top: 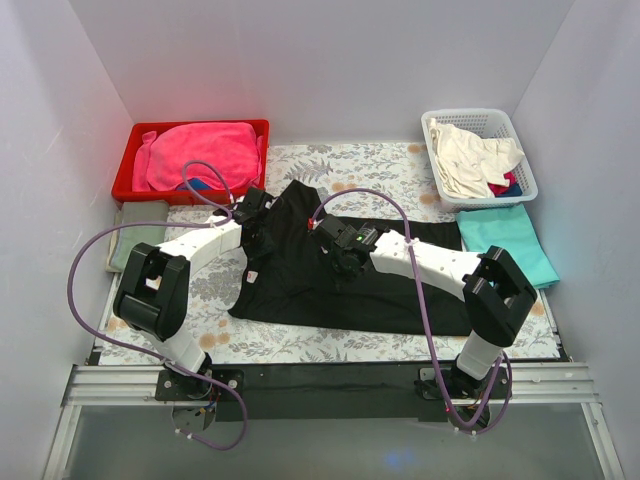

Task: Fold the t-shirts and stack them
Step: Fold the flattened tshirt in 1/3 of the way

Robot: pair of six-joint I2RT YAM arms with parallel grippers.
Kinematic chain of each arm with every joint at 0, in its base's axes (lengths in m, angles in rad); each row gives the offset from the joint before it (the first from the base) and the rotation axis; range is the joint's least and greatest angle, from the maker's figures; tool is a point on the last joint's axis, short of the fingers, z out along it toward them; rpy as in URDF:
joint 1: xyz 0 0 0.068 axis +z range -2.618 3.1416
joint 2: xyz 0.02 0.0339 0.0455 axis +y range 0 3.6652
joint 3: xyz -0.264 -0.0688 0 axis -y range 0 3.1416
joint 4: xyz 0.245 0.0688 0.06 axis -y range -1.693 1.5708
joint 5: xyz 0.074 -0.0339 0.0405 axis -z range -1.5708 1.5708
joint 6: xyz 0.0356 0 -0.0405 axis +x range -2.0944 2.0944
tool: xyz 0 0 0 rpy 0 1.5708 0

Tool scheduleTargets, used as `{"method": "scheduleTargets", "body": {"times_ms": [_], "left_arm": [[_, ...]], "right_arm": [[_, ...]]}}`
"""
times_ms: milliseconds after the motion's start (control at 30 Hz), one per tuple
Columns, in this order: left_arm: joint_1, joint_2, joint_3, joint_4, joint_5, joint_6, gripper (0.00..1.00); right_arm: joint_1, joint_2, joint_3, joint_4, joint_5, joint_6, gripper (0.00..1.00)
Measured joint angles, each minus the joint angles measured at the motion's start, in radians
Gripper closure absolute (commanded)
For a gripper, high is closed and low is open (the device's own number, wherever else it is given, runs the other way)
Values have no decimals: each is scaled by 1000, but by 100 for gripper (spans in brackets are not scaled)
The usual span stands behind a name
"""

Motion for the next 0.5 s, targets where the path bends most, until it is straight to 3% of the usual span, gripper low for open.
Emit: {"method": "scheduleTargets", "body": {"times_ms": [300,433,500], "left_arm": [[0,0,2,-8,0,7,86],[0,5,2,-7,0,8,87],[0,6,2,-7,0,7,93]], "right_arm": [[0,0,0,0,14,2,66],[0,0,0,0,14,2,66],[0,0,0,0,14,2,66]]}}
